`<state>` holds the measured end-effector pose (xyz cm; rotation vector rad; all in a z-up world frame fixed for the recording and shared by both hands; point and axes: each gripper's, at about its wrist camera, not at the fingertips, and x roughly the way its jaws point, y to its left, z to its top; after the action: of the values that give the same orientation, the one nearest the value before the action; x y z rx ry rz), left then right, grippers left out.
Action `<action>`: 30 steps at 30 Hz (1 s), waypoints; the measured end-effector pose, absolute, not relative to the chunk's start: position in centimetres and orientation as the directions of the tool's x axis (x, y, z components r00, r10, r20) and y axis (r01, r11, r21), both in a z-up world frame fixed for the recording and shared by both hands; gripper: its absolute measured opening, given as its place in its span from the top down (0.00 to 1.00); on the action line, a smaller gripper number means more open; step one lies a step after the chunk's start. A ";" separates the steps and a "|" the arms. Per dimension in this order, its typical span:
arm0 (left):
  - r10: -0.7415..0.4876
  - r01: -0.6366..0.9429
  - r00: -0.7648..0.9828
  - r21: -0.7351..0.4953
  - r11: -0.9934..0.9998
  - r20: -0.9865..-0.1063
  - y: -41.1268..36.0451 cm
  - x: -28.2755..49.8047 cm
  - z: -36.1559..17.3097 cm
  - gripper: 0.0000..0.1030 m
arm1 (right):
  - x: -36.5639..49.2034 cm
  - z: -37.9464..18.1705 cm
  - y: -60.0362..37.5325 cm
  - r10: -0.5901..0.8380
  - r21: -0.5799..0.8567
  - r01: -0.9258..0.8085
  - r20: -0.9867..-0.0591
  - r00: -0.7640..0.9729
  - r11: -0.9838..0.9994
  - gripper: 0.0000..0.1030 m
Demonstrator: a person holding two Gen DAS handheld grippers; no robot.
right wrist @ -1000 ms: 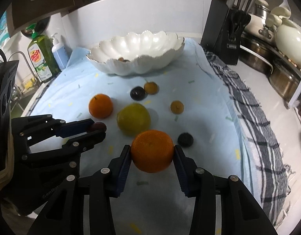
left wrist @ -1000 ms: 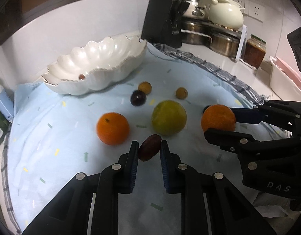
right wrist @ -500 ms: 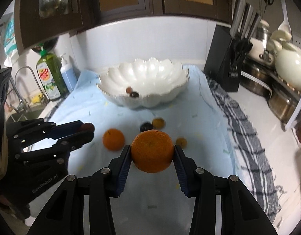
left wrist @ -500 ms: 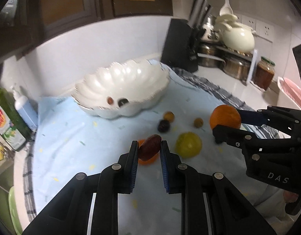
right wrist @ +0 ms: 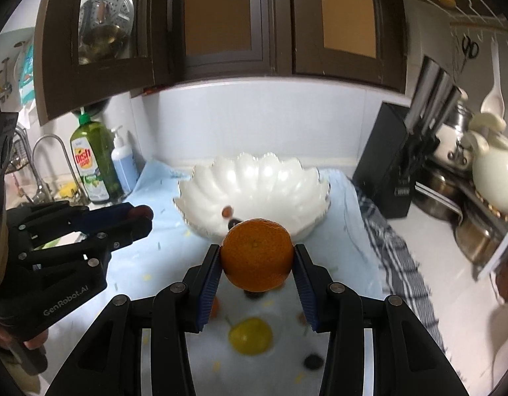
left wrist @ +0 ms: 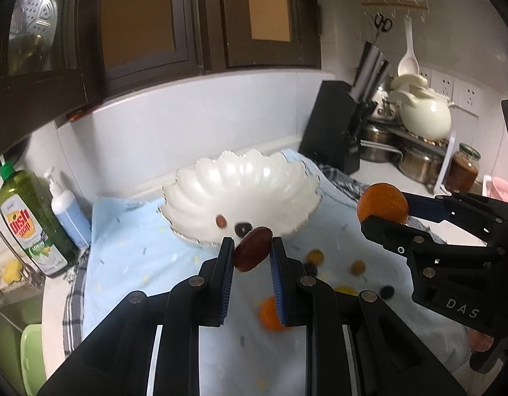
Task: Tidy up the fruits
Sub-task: 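Carry the jujube and mandarin into the white bowl and open both tools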
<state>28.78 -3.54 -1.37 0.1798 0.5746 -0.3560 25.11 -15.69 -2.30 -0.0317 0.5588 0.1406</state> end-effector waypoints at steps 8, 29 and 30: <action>-0.251 0.333 0.812 0.066 0.940 -0.527 -3.4 32.3 0.3 0.78 | 28.8 -0.3 -16.1 0.129 0.004 -0.147 -0.502 0.855 0.989 0.57; -0.220 0.299 0.761 0.030 0.954 -0.610 -4.3 44.3 1.0 0.78 | 42.3 -0.1 -17.1 0.184 0.028 -0.210 -0.604 0.776 0.977 0.57; -0.222 0.300 0.753 0.024 0.954 -0.619 -4.3 45.0 0.8 0.78 | 43.0 -0.4 -17.2 0.184 0.030 -0.210 -0.613 0.768 0.977 0.57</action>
<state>44.98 -4.29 0.75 0.1246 0.6594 -0.2858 42.97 -17.19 -0.38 -0.0408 0.6611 0.2140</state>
